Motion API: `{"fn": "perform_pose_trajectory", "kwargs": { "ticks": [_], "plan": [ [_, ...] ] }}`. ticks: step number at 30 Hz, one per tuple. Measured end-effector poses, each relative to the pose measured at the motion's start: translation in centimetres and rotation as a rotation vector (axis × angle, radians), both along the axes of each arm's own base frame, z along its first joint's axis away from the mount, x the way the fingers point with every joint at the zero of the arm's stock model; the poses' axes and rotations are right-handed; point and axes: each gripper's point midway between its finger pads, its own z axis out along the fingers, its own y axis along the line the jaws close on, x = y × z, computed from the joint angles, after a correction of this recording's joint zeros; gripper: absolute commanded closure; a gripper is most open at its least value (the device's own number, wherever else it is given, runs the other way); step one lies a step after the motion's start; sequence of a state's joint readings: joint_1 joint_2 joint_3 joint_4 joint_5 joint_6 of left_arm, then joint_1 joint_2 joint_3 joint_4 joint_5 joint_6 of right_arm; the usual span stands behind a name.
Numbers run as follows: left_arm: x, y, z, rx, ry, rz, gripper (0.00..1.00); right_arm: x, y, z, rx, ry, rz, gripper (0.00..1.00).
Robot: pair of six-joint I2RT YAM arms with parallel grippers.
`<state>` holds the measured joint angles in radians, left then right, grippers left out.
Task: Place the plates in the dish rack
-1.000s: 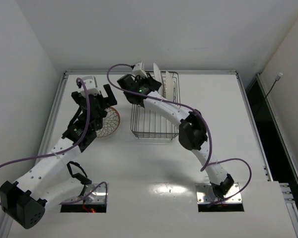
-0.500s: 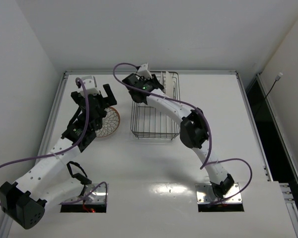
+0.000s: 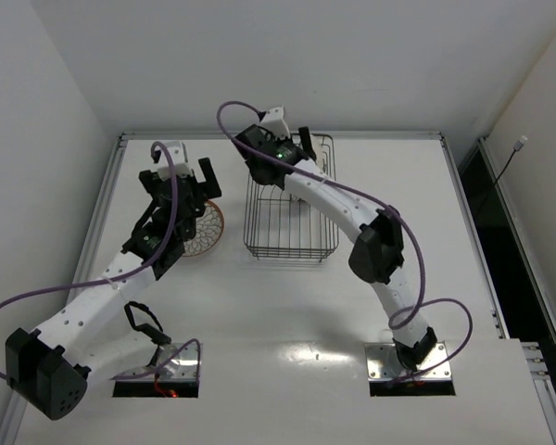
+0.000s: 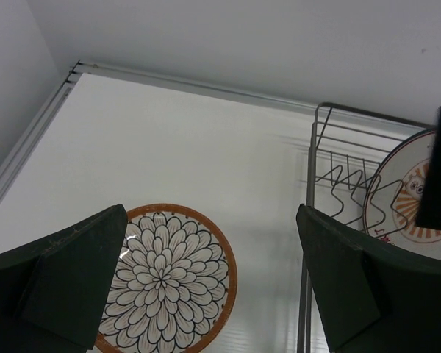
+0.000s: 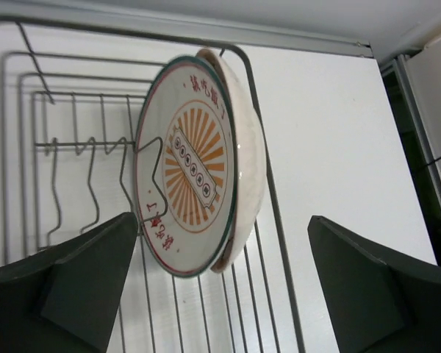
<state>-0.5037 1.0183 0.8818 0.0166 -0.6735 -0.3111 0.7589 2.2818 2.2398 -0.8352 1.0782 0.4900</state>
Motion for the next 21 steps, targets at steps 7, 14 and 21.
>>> {"fn": "perform_pose_trajectory", "kwargs": {
  "ticks": [7,14,21],
  "plan": [
    [1.2,-0.5,-2.7,0.054,0.072,0.003,0.0,-4.1,-0.6,8.8,0.149,-0.043,0.094,0.0],
    [3.4,-1.7,-7.8,0.131,0.201,0.001,0.0,-12.4,-2.5,9.2,0.256,0.083,0.248,0.0],
    [5.0,-3.2,-14.6,0.222,0.394,-0.036,0.0,-19.1,-5.7,8.6,0.406,0.149,0.329,0.0]
  ]
}}
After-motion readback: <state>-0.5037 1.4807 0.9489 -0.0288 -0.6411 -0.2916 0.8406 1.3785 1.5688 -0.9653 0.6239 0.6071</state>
